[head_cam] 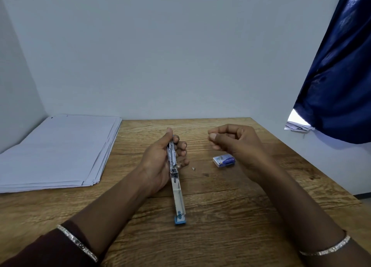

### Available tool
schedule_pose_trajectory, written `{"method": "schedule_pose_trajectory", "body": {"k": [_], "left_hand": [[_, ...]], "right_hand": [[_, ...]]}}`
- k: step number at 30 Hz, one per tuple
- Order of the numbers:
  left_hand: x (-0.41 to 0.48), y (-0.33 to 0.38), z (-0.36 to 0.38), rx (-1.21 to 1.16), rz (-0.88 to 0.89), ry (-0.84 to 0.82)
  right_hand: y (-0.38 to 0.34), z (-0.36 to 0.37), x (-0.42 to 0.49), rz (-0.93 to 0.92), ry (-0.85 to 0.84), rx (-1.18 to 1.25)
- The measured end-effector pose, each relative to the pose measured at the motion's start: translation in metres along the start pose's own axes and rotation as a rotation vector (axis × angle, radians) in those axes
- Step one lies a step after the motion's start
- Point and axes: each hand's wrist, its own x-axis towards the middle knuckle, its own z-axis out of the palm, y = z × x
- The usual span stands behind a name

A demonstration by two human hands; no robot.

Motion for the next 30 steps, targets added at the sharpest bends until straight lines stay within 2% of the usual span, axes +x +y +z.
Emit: {"method": "schedule_pose_trajectory", "body": {"k": [5, 10, 18, 24, 27, 30], "left_hand": [[0.001, 0.000, -0.001, -0.064, -0.003, 0.000], [-0.001, -0.003, 0.002, -0.090, -0.057, -0.024], [-0.003, -0.008, 0.007, -0.132, -0.136, 0.020], [-0.005, -0.007, 0.011, -0.163, -0.138, 0.068], [-0.009, -0.005, 0.012, -0.163, -0.146, 0.054], [-0.010, -0.004, 0.012, -0.151, -0.146, 0.042]], "right_hand": [[-0.001, 0.027, -0.013, -0.046, -0.221, 0.113], [0.004, 0.037, -0.017, -0.096, -0.321, 0.116], [0.006, 0.040, -0.017, -0.203, -0.290, -0.066], [0.004, 0.041, -0.018, -0.211, -0.248, -0.063], [0.005, 0.043, -0.019, -0.240, -0.277, -0.110], [0.006, 0.044, -0.021, -0.178, -0.337, -0.065]]}}
